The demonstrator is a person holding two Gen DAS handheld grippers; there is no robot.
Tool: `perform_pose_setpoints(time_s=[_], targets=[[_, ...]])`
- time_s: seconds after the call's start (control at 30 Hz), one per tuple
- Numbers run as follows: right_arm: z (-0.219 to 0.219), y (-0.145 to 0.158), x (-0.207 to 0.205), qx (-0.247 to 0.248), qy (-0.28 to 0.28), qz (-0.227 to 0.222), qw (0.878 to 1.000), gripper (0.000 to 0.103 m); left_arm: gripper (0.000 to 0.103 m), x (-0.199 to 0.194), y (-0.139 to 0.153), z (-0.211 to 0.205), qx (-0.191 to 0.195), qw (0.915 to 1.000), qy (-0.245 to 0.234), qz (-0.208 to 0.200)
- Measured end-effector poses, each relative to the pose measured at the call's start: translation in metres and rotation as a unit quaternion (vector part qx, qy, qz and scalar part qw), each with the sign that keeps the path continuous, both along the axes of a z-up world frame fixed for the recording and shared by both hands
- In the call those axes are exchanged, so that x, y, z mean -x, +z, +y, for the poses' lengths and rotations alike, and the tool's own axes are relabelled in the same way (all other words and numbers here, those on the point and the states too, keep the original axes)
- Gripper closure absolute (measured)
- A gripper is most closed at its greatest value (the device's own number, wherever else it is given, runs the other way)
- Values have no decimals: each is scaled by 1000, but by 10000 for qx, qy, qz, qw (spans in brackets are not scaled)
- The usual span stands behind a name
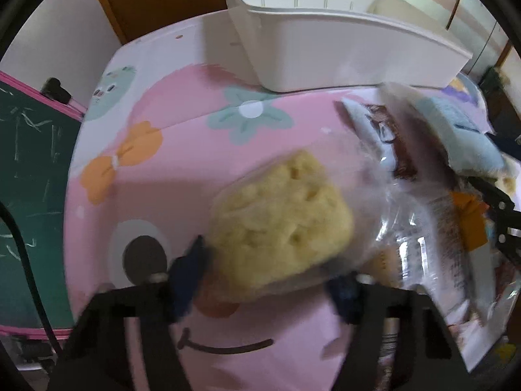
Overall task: Organize snacks
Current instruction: 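Grasp the yellow puffed-snack bag with the left gripper while the right grasps the light-blue packet, then carry both bags over the white bin and open both grippers to drop them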
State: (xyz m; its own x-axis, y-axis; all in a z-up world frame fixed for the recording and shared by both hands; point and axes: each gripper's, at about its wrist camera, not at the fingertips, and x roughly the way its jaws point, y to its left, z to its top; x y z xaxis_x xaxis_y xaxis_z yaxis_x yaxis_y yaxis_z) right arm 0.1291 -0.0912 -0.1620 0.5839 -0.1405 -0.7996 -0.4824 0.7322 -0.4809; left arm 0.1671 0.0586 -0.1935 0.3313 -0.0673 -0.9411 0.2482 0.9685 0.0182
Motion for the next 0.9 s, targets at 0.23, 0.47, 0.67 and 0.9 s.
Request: perform_pose_setpoints(time_s=[0.23, 0.47, 0.67, 0.9], targets=[[-8, 24, -1, -587, -129, 60, 9982, 76, 75, 0, 10, 1, 291, 9995, 59, -49], [-31, 69, 1, -1837, -506, 185, 9815, 79, 76, 11, 53, 6, 689, 9965, 232, -421], [-58, 116, -3, -2941, -835, 173, 9520, 84, 76, 20, 108, 2, 960, 9913, 322, -846], [-82, 170, -25, -3645, -1204, -228, 9231, 89, 75, 7, 181, -17, 995, 9847, 391, -1375]])
